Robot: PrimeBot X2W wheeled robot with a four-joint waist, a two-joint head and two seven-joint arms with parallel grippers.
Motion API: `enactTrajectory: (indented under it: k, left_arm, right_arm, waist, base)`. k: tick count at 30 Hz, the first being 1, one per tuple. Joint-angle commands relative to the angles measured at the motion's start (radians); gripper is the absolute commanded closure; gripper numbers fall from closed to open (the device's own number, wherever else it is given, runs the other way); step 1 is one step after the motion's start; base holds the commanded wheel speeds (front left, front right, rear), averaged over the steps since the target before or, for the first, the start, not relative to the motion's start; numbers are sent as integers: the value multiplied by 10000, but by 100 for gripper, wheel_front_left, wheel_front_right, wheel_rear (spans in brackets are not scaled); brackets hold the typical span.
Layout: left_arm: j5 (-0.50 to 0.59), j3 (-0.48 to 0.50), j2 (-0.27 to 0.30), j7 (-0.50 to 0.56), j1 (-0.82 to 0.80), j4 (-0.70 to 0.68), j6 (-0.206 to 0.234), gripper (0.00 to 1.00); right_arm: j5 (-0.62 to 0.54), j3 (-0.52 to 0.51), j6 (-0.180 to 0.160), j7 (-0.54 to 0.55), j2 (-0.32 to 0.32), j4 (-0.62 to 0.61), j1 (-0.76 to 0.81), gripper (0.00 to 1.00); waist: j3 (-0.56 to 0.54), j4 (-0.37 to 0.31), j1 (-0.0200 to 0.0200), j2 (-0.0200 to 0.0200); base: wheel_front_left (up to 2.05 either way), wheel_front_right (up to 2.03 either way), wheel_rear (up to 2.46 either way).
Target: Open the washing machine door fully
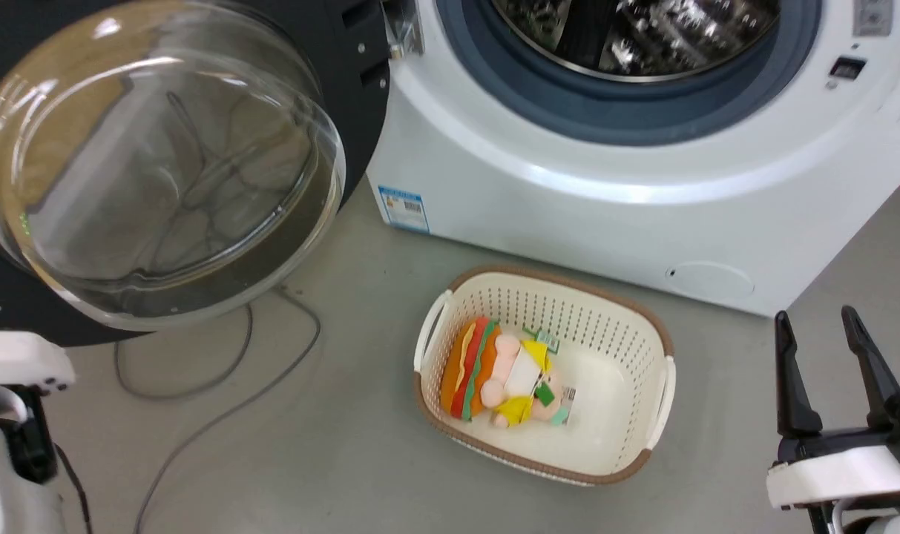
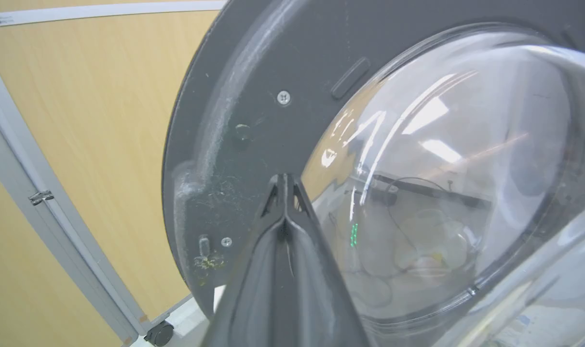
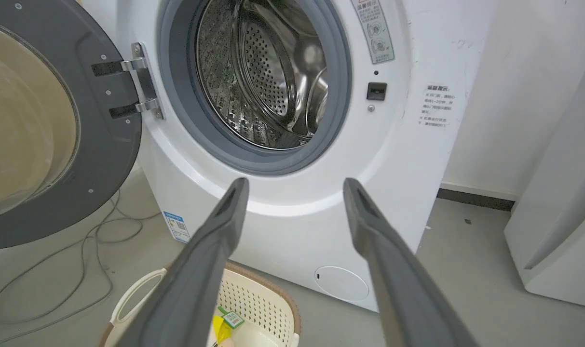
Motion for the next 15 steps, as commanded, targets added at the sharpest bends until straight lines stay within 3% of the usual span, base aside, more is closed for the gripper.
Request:
enactTrajectory:
  k: [1, 15]
  left_arm:
    - [137, -95, -125, -44, 311, -319, -38, 100]
    - [505, -1250, -1251, -44, 2108, -2690, -638, 100]
  right_arm:
    - [91, -30, 8, -44, 32, 31, 186, 0]
    - [535, -110, 8, -44, 32, 41, 799, 0]
  waist:
    - [-288, -42, 0, -1]
    - [-1536, -539, 0, -1]
  base:
    - [0, 0, 0]
    - [0, 0, 0]
